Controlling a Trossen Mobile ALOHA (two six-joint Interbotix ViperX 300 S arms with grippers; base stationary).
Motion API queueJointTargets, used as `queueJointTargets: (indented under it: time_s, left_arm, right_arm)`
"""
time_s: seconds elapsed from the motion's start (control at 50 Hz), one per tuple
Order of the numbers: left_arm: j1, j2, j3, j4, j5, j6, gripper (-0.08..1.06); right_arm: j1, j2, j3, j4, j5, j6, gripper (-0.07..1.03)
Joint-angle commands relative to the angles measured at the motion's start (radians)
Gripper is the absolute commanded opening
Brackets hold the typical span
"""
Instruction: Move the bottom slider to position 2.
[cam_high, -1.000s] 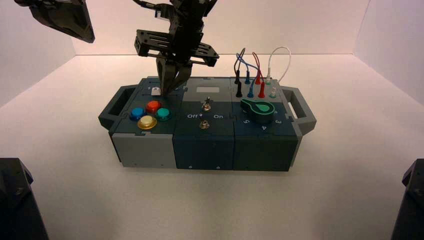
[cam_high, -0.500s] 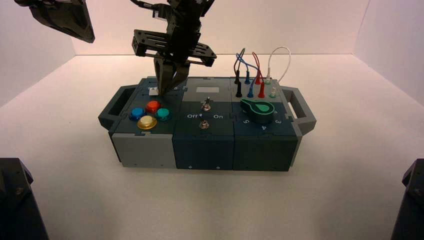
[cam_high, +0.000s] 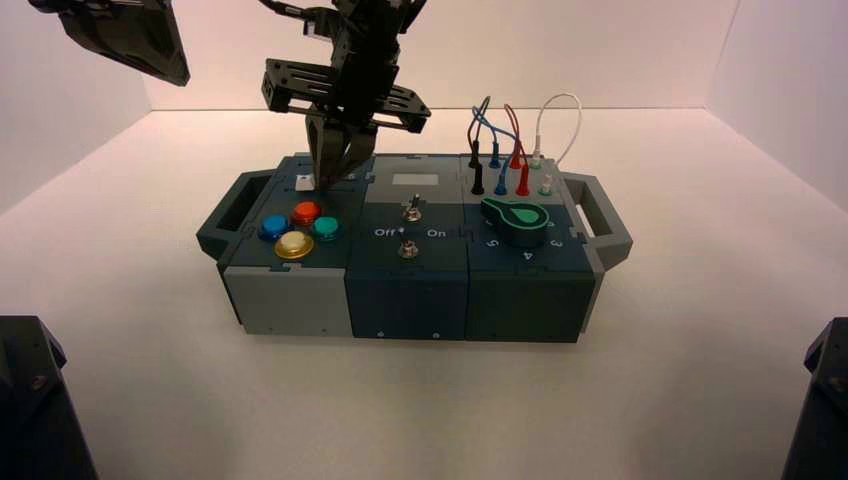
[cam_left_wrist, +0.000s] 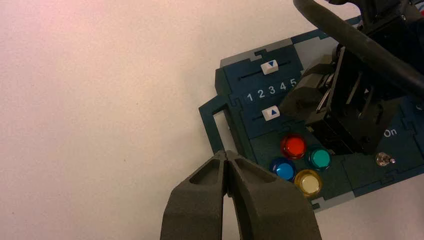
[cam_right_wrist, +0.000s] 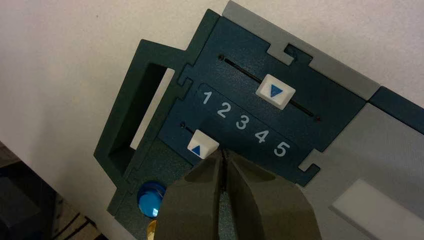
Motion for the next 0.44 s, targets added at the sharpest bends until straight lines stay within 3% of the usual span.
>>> queueJointTargets:
  time_s: [0.02, 0.44]
  left_arm:
    - [0.003, -0.003, -0.023, 0.000, -0.008, 0.003, -0.03]
    - [0.003, 0.002, -0.023, -0.008, -0.011, 0.003, -0.03]
  right_arm:
    - [0.006, -0.020, 0.000, -0.003, 0.000, 0.006, -0.02]
    - [-0.008, -0.048, 0.061, -0.006, -0.037, 0.003, -0.02]
